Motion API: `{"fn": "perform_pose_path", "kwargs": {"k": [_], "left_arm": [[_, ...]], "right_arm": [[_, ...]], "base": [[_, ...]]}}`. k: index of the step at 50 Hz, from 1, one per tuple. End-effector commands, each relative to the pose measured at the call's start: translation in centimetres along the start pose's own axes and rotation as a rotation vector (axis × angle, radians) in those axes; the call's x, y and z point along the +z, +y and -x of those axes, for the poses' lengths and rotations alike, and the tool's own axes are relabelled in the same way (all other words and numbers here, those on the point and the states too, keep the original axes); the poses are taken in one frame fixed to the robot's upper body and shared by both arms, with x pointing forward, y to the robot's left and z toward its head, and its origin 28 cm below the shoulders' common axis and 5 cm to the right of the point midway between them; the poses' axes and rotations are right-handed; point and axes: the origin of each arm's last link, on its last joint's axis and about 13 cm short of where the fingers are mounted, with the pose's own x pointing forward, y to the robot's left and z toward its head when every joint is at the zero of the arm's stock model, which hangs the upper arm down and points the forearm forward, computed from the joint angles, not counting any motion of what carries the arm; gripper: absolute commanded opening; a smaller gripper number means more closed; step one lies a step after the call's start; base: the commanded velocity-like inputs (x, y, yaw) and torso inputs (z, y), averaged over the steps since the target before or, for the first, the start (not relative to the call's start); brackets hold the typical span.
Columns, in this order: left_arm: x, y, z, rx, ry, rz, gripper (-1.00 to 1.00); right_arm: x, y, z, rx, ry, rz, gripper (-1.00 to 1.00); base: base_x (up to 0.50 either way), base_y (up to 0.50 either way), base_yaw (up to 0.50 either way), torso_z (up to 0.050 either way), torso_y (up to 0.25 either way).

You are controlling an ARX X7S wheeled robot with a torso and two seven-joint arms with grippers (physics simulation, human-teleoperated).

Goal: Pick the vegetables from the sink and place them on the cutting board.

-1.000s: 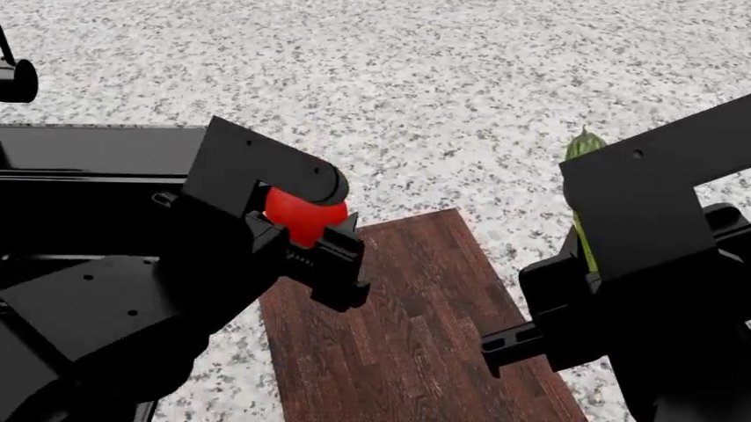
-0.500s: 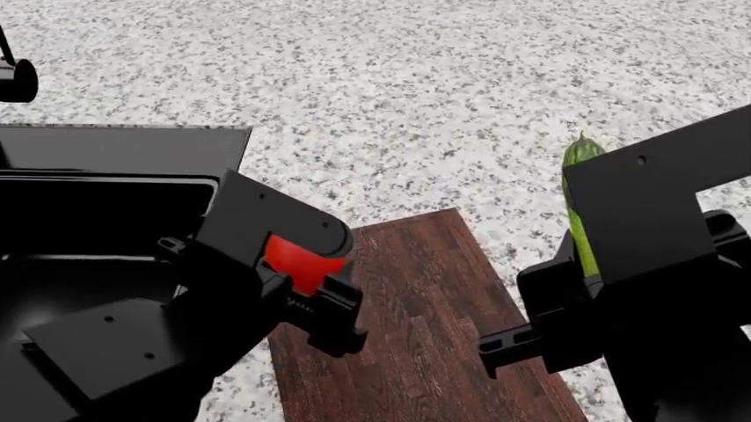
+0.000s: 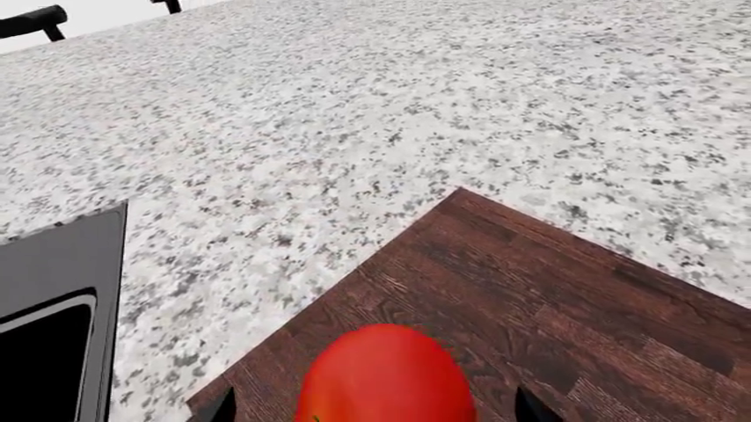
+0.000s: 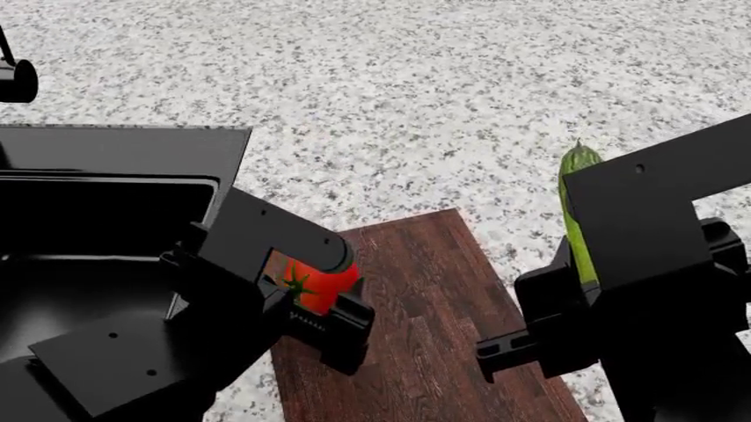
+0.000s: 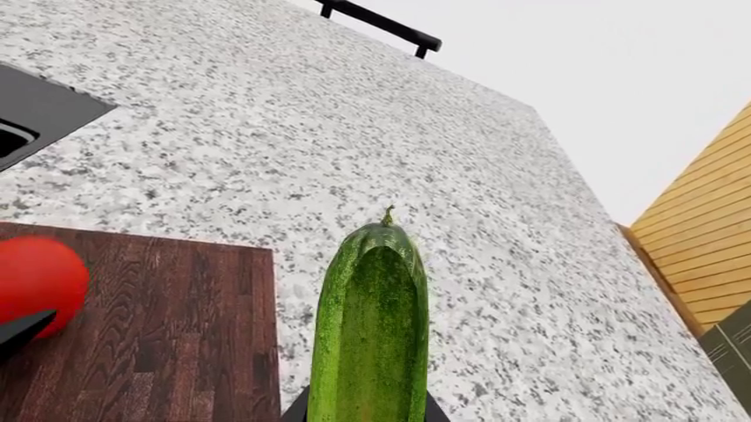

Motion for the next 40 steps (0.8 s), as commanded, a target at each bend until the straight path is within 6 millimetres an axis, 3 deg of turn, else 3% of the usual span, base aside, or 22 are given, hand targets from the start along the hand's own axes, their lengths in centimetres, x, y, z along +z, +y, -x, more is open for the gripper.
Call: {"fn": "perform_pose_path", "kwargs": {"k": [1, 10, 20, 25, 40], "left_arm": [[1.3, -0.3, 0.9, -0.014, -0.072, 0.000, 1.00], [4.0, -0.3, 3.7, -0.036, -0.213, 0.011, 1.00], [6.2, 1.1, 7.1, 0.017, -0.375, 0.069, 1.00], [6.2, 1.4, 8.5, 0.049, -0.425, 0.076, 1.00], [5.6, 2.4, 10.8, 0.141, -0.498, 0.088, 1.00]], "right_arm": [[0.5, 0.3, -0.1, 0.029, -0.051, 0.016, -1.00], [0.6, 0.4, -0.3, 0.037, -0.027, 0.013, -1.00], [2.8, 0.7, -1.2, 0.258, 0.166, -0.073, -1.00], [4.2, 0.2, -2.0, 0.322, 0.278, -0.121, -1.00], [3.8, 0.8, -3.4, 0.484, 0.454, -0.199, -1.00]], "base": [[0.00, 0.00, 0.00, 0.000, 0.000], [0.00, 0.00, 0.00, 0.000, 0.000], [0.00, 0.00, 0.00, 0.000, 0.000], [0.00, 0.00, 0.00, 0.000, 0.000], [0.00, 0.00, 0.00, 0.000, 0.001]]}}
